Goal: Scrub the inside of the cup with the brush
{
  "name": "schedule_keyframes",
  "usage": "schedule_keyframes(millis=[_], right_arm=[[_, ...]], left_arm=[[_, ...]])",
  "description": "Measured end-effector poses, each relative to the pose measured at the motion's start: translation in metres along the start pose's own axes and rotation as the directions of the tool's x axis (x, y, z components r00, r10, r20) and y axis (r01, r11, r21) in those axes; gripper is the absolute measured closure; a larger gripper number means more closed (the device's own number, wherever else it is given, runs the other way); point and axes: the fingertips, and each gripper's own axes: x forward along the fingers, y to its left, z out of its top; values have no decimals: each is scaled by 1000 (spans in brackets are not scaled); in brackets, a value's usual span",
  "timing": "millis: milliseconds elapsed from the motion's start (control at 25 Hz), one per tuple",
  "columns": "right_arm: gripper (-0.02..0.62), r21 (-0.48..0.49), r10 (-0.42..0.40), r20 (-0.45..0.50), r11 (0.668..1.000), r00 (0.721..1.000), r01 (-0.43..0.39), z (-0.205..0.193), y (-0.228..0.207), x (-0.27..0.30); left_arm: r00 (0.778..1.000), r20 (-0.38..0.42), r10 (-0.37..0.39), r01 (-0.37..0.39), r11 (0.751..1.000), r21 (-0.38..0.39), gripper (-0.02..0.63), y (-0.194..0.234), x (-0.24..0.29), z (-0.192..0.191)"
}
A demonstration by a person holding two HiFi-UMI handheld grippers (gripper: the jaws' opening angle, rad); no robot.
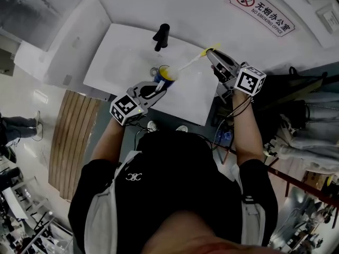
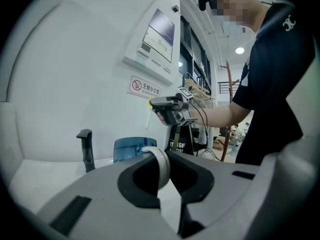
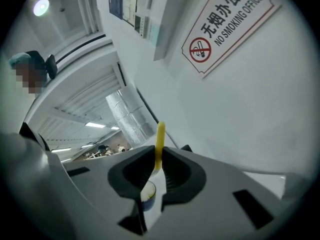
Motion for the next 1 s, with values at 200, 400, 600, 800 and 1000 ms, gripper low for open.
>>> schedule_keyframes(millis=[200,400,600,800,1000], right_arm=[[546,11,80,-59,997,995,-80,-18,25,-17],[545,-34,174,-61,984,983,-176,-16,64,-17],[545,-95,210,7,973,978,-209,5,85,2],[546,-74,130,105,990,986,-123,22,57,20],[545,-99,55,102,994,993,-45,22,38,19]], left_arm=[[999,-12,36,-37,998,-51,565,22,3,-11],[998,-67,-3,2,1000,-15,564,15,17,-15],[991,-108,-76,82,995,61,563,-14,32,-11],[987,-95,-133,142,986,92,564,-40,33,-3],[993,-69,-100,105,992,74,564,-35,19,-1]])
